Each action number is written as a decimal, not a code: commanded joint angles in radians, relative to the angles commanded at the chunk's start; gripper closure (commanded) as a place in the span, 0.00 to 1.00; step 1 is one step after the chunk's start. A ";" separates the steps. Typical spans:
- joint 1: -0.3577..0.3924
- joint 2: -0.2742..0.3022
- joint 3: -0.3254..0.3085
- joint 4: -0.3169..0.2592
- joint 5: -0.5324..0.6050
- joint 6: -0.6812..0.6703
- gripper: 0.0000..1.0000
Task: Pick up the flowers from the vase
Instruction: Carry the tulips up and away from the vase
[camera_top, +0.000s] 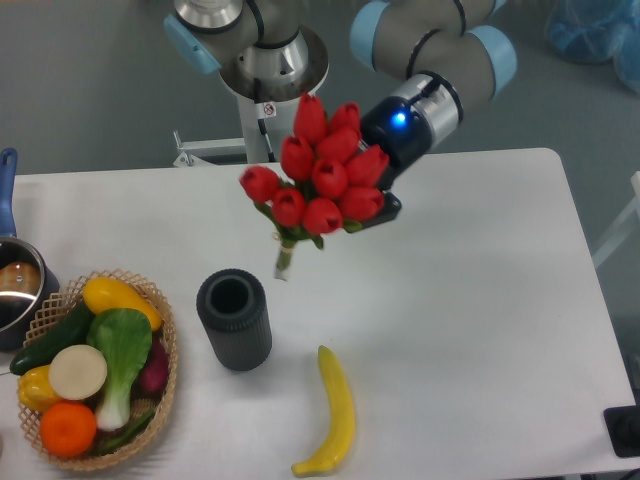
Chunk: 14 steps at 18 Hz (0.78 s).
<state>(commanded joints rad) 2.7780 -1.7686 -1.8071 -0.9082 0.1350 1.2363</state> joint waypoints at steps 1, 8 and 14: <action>0.000 0.000 0.008 0.002 0.002 0.006 0.60; -0.002 -0.005 0.015 0.002 0.034 0.002 0.60; -0.002 0.000 0.015 0.000 0.035 -0.001 0.60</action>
<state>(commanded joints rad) 2.7765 -1.7687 -1.7917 -0.9081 0.1703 1.2349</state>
